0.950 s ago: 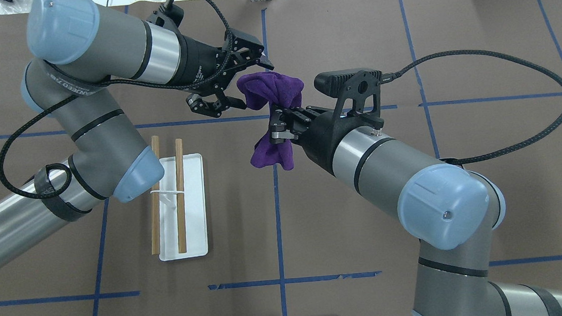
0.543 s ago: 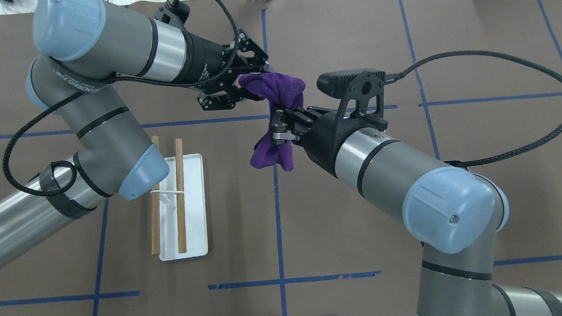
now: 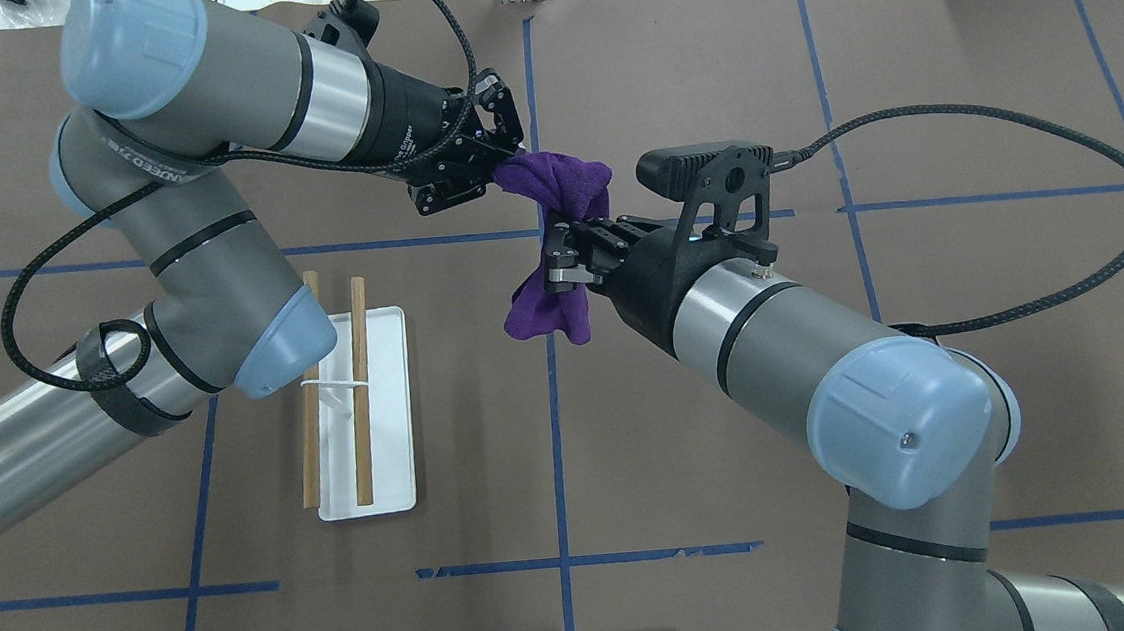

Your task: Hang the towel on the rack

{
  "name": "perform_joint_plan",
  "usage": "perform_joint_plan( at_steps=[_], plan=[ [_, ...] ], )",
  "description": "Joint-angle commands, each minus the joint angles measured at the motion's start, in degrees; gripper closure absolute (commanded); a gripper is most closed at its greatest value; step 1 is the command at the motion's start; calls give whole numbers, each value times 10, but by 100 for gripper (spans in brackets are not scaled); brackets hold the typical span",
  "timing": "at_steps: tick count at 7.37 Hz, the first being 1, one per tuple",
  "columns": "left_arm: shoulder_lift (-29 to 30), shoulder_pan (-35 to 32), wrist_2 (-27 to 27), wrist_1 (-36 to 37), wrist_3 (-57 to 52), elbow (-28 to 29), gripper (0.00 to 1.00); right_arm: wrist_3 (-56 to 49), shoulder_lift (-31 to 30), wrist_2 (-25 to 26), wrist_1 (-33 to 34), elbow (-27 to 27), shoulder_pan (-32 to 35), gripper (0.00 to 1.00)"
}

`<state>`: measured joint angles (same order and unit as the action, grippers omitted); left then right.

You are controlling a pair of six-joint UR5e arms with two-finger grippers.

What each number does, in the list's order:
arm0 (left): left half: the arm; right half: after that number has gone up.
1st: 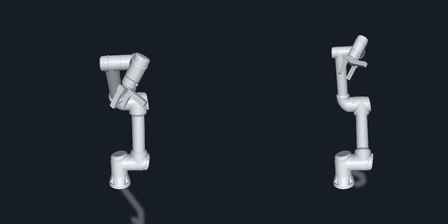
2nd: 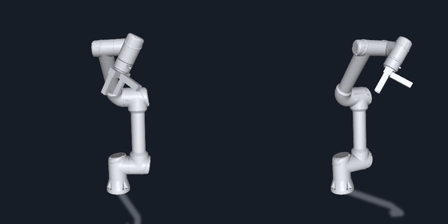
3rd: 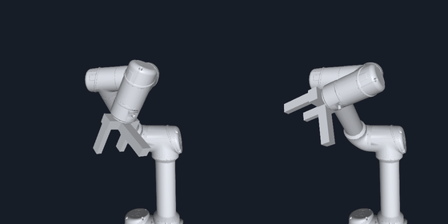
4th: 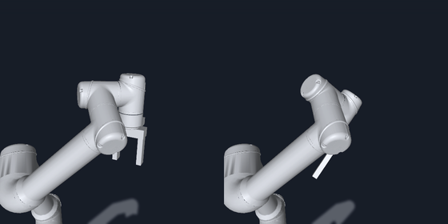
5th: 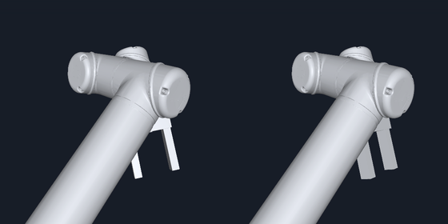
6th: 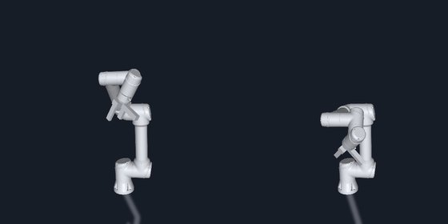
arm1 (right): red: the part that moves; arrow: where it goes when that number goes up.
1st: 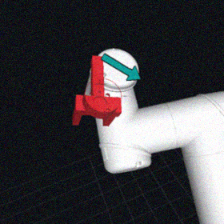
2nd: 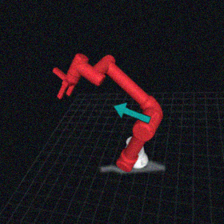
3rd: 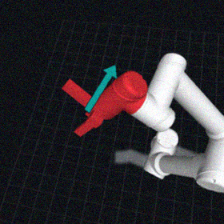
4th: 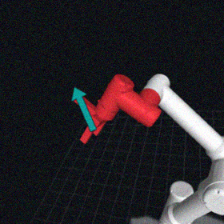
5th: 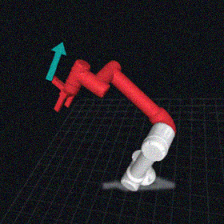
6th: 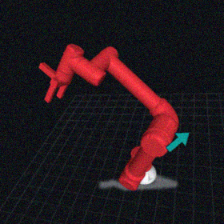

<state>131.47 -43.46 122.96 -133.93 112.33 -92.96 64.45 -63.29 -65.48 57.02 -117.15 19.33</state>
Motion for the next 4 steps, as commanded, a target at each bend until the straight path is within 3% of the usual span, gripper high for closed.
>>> perform_joint_plan(
  at_steps=[1, 4],
  plan=[
    [0, -1, 0, 0, 0, -1, 100, 10, -1, 1, 1, -8, -17, 1],
    [-1, -2, 0, 1, 0, -1, 100, 50, -3, 4, 9, -11, -22, 0]
  ],
)
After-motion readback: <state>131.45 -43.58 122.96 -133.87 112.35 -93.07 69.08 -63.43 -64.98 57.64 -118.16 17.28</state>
